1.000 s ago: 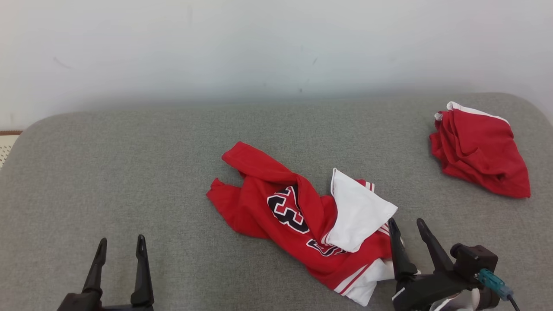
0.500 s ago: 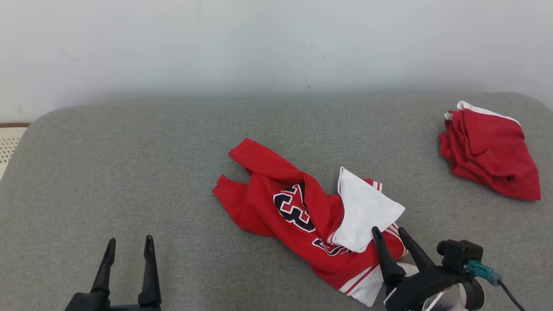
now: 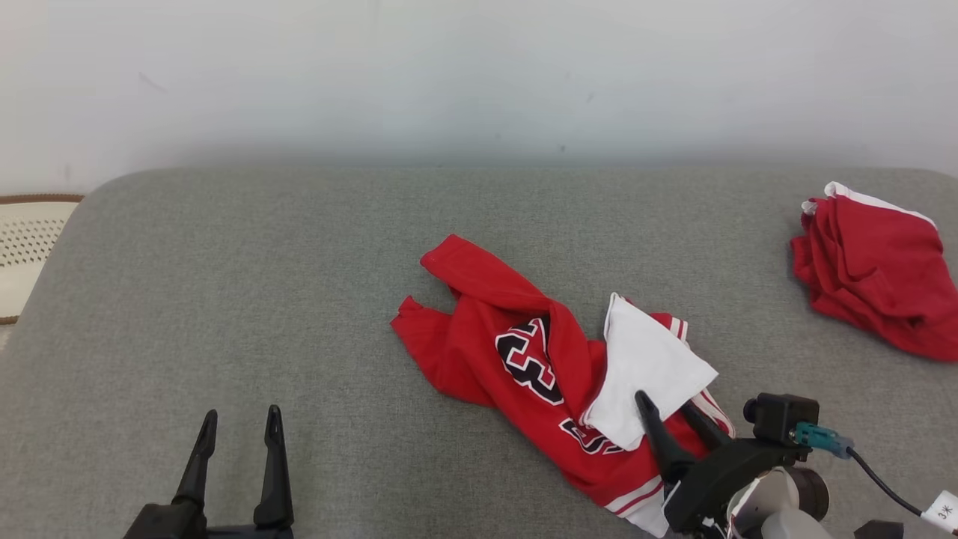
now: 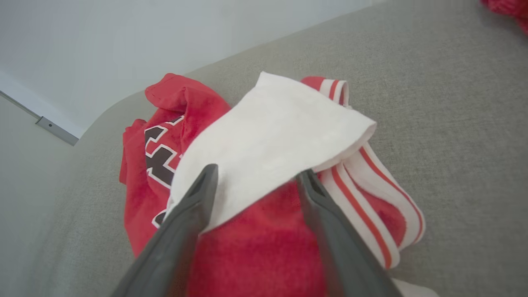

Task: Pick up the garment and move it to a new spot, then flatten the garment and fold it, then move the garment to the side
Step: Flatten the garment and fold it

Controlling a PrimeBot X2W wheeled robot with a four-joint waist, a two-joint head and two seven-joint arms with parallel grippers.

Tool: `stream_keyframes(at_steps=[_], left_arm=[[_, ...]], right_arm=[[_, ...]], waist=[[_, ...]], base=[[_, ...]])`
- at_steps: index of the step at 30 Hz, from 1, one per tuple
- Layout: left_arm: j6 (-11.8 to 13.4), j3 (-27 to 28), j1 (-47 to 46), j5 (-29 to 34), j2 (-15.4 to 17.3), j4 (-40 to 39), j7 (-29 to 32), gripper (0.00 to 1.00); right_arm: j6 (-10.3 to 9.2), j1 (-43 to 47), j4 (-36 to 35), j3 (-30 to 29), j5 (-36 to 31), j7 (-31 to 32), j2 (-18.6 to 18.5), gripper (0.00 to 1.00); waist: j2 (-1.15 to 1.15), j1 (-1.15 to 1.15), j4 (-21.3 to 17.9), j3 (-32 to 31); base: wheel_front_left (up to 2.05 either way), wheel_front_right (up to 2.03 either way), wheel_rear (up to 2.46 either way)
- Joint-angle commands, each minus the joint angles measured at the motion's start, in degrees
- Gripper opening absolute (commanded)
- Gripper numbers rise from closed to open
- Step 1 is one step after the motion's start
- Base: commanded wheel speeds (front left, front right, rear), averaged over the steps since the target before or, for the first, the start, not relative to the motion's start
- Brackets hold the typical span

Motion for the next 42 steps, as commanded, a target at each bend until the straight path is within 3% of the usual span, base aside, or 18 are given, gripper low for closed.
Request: stream_keyframes(at_steps=[1,2,13,21,31,42], left_arm=[[-0.20,0.33,-0.21,0.52,-0.10,0.26,-0.18,1.00],[-0.44,0.47,-0.18,0.64,-0.25,0.36,-0.18,1.00],[-1.94,1.85,0.54,2.01,-2.00,1.03,-0.18,1.00],[-3.08,2.51,-0.56,2.46,-3.00,1.54,-0.18,1.00],[-4.34,2.81,-2.05,3.15,-4.31,2.65,-0.18,1.00],[-5.11,3.72,-1.29,3.80,-5.23,2.42,-0.18,1.00]], right_arm=[[-0.02,-0.77,0.38,0.43,0.19,-0.75,-0.41,0.25],[-0.02,-1.02,0.81,0.67,0.15,-1.08,-0.48,0.00],[-0.02,-6.24,2.43,1.82,-1.56,-6.37,-2.54,0.00],[-0.02,-15.67,1.55,2.35,1.22,-4.98,-4.84,0.00],[-0.02,-28.42,8.52,3.14,3.04,-4.88,-7.90,0.00],[-0.02,-37.24,16.09,5.21,4.32,-6.56,-8.76,0.00]], waist=[[0.00,0.00,0.35,0.21],[0.00,0.00,0.47,0.25],[0.00,0.00,0.73,0.27],[0.00,0.00,0.36,1.39],[0.00,0.00,2.31,2.71],[0.00,0.00,4.16,2.77]], base=[[0.00,0.00,0.00],[0.00,0.00,0.00],[0.00,0.00,0.00],[0.00,0.00,0.00],[0.00,0.00,0.00],[0.00,0.00,0.00]])
